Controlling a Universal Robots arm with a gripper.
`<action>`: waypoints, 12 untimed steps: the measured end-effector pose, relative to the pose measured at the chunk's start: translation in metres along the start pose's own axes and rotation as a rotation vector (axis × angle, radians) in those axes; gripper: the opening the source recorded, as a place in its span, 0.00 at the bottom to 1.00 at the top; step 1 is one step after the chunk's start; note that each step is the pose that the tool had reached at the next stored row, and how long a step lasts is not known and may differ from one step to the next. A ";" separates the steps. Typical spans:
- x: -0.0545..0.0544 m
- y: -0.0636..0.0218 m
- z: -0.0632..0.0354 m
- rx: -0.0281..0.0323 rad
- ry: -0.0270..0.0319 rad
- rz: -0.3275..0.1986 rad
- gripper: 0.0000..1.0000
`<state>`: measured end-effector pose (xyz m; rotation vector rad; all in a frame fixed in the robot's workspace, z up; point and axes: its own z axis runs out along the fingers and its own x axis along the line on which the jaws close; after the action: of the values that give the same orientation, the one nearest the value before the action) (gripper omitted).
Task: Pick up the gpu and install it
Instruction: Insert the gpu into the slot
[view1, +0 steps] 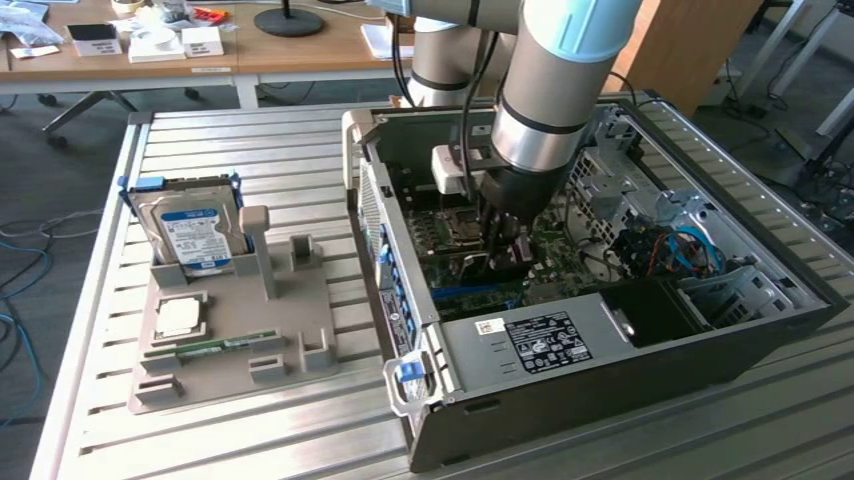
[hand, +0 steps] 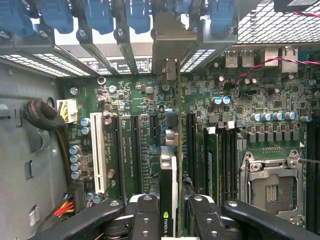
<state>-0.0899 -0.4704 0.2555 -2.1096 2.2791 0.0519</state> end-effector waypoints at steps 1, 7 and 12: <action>0.000 0.0000 0.0000 0.0000 0.0000 0.000 0.27; 0.000 0.0005 0.0001 0.0000 0.0001 0.000 0.27; 0.000 0.0008 0.0003 0.0000 -0.0003 0.000 0.27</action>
<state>-0.0907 -0.4699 0.2552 -2.1096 2.2788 0.0522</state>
